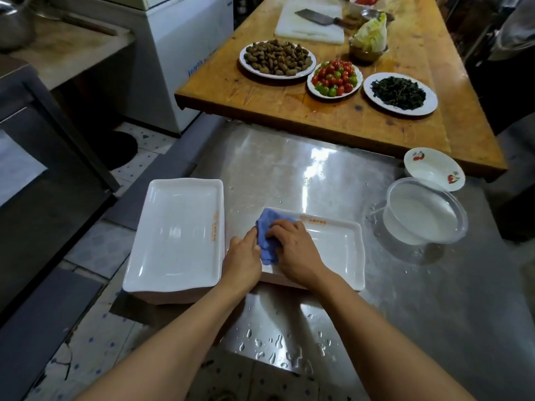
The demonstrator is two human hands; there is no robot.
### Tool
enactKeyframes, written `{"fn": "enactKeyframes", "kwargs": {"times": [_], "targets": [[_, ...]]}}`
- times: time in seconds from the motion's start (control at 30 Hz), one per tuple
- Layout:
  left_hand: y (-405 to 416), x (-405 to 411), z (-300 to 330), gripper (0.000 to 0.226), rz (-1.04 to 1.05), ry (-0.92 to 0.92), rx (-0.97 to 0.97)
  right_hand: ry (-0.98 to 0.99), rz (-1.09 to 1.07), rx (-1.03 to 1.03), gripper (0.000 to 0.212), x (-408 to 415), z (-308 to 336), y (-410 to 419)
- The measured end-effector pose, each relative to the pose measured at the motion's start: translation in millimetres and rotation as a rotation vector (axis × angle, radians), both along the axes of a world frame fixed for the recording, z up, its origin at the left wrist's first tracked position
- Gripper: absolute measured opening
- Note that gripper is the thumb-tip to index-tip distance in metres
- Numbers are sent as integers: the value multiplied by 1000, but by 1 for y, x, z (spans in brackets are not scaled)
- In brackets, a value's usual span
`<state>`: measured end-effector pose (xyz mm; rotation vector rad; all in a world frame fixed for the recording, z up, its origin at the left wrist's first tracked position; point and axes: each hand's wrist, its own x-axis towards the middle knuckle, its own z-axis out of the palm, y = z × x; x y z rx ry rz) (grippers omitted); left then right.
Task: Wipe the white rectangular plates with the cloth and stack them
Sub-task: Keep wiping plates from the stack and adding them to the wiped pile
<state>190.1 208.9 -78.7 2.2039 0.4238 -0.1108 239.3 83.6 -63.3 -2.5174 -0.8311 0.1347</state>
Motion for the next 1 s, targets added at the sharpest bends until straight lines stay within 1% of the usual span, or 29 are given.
{"fn": "enactKeyframes", "kwargs": {"times": [0.13, 0.2, 0.3, 0.37, 0.43, 0.53, 0.6, 0.73, 0.8, 0.87, 0.9, 1.0], "targets": [[0, 2, -1, 31, 48, 18, -118, 91, 14, 10, 22, -18, 2, -3], [1, 2, -2, 34, 39, 57, -88, 118, 13, -25, 22, -26, 3, -5], [1, 2, -1, 39, 17, 62, -82, 86, 30, -84, 26, -34, 5, -9], [0, 3, -1, 36, 21, 55, -81, 45, 28, -97, 26, -38, 7, -13], [1, 4, -2, 30, 13, 89, -27, 27, 7, -108, 23, -42, 8, -21], [0, 5, -3, 47, -13, 124, 92, 12, -57, -143, 23, -50, 9, -39], [-1, 5, -1, 49, -16, 113, 130, 1, -140, -209, 23, -52, 11, -57], [-2, 6, -1, 52, -13, 117, 144, -45, -283, -381, 25, -47, 18, -92], [-3, 6, -1, 51, -18, 105, 149, -46, -345, -373, 25, -41, 18, -95], [-3, 5, -1, 53, -27, 98, 161, 1, -439, -290, 26, -33, 19, -88], [-3, 5, -2, 54, -28, 98, 170, 18, -453, -253, 28, -28, 18, -84], [-4, 5, -3, 55, -16, 121, 193, -22, -340, -276, 45, -14, 10, -70]]}}
